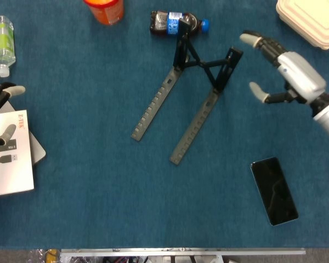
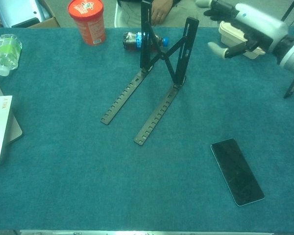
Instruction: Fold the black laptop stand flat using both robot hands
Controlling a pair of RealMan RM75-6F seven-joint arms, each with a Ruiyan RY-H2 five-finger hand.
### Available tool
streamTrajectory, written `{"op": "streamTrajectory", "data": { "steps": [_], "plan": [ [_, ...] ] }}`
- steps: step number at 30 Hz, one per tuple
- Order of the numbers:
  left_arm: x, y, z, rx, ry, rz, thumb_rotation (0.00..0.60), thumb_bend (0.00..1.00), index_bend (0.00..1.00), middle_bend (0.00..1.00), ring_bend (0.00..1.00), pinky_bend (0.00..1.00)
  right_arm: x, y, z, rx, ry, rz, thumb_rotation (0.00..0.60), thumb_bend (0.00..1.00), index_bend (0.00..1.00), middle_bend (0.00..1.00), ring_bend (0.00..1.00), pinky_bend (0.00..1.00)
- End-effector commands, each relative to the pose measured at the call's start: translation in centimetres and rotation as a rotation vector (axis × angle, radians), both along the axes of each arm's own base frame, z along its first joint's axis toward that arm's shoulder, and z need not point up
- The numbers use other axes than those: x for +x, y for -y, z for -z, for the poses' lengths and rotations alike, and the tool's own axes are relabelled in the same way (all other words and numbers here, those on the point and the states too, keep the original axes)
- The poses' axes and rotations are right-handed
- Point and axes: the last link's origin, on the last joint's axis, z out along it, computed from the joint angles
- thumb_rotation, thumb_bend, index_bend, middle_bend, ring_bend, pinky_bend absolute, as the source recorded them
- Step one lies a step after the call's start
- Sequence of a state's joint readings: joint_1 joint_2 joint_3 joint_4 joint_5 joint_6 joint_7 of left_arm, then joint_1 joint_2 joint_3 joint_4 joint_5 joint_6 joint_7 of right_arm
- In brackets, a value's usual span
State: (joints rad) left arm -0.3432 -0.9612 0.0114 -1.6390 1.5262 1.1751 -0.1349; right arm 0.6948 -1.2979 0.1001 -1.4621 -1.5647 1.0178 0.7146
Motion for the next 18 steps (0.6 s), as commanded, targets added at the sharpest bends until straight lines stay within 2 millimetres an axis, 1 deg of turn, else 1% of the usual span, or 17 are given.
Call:
{"op": "streamTrajectory", "data": {
  "steps": [1,3,7,15,18],
  "plan": [
    [0.0,0.1,-0.1,0.002,0.001,0.001,0.6,0.36,0.19,0.17,0.06,0.03,0.7,-0.3,1.0,0.034,-0.011,-0.028,0.6,0.42,0.0,0.0,0.0,0.0],
    [-0.1,0.2,-0.1,0.004,0.002,0.0,0.6,0.36,0.19,0.17,0.06,0.03,1.0,-0.7,1.4,0.051,-0.016,-0.044,0.6,0.42,0.0,0.0,0.0,0.0],
    [-0.3,0.4,-0.3,0.008,0.003,-0.004,0.6,0.36,0.19,0.17,0.06,0.03,1.6,-2.0,2.7,0.105,-0.043,-0.094,0.6,0.42,0.0,0.0,0.0,0.0],
    [-0.5,0.7,-0.5,0.015,0.01,-0.003,0.6,0.36,0.19,0.17,0.06,0.03,2.9,-4.3,4.3,0.191,-0.075,-0.166,0.6,0.42,0.0,0.0,0.0,0.0],
    [-0.6,0.8,-0.7,0.018,0.011,-0.002,0.6,0.36,0.19,0.17,0.06,0.03,3.4,-5.0,4.5,0.207,-0.072,-0.19,0.6,0.42,0.0,0.0,0.0,0.0]
  ]
}}
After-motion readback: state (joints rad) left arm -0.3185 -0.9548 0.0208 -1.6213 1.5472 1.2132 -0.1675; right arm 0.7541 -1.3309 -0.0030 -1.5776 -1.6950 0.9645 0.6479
